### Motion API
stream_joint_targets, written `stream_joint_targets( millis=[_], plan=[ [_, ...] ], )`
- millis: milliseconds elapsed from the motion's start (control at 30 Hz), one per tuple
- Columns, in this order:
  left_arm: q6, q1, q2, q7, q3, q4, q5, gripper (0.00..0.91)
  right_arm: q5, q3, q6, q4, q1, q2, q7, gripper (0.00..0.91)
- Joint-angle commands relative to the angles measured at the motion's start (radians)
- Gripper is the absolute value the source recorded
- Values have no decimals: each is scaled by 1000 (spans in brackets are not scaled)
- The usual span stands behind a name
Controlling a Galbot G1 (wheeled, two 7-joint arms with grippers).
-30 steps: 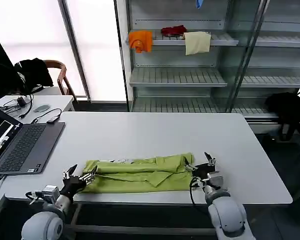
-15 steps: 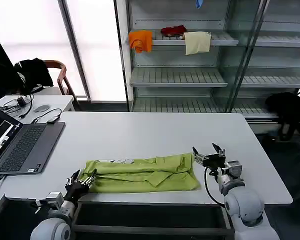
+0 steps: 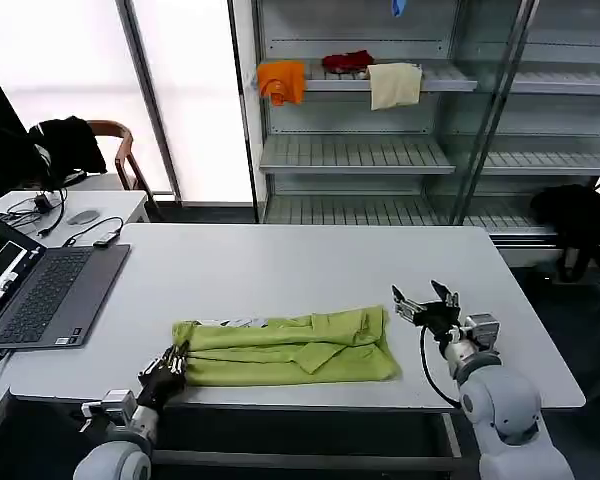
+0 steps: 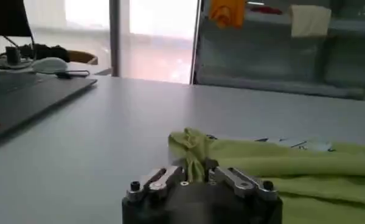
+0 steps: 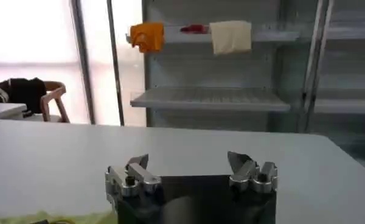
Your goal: Fold and organize the clothes.
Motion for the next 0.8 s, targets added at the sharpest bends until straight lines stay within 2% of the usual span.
stream_joint_targets(
  millis=[33,233,333,533,600,700,800],
  plan=[
    [-14,1,-5,12,8,7,50,0,22,4,-2,0,4,-7,0,907],
    [-35,-8,-3,31,-1,6,152,0,22,7,-10,5,5,-15,2,907],
    [-31,-17,24,48,-44,-10,194,0,21,4,-10,-3,7,-26,3,907],
    [10,-65,193,143,-221,-12,231,0,18,5,-9,-34,7,-30,4,907],
    [20,-81,285,174,-274,1,231,0,17,4,-9,-42,6,-29,3,907],
    [15,-109,378,204,-324,34,265,0,17,5,-9,-47,6,-30,0,907],
    [-14,-138,436,233,-350,70,337,0,16,7,-9,-49,4,-32,-1,907]
  ],
)
